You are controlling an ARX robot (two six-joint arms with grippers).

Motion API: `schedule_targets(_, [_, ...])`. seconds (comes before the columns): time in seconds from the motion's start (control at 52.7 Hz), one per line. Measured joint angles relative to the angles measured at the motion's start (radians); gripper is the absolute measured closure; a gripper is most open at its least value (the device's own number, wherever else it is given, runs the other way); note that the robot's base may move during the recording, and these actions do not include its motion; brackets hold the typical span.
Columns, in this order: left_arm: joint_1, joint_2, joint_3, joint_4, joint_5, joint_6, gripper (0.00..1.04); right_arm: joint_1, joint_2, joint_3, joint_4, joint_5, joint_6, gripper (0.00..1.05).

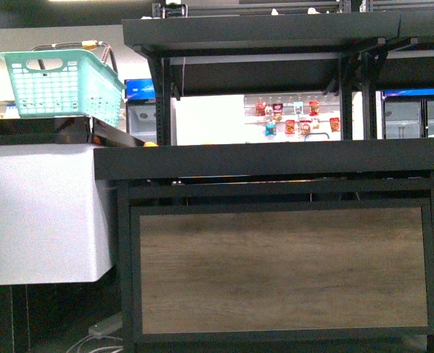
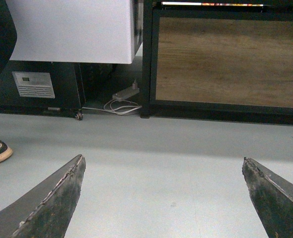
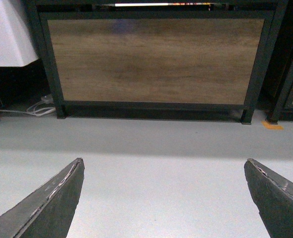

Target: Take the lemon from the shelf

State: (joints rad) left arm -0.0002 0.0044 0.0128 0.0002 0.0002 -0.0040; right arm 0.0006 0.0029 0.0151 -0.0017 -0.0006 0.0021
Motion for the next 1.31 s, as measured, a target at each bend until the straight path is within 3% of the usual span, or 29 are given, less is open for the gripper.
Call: schedule_targets(1.309, [0.0, 0.0, 0.0, 0.0, 0.0, 0.0, 0.08, 0.0, 0.0, 0.0, 0.0, 0.0, 0.0, 0.08])
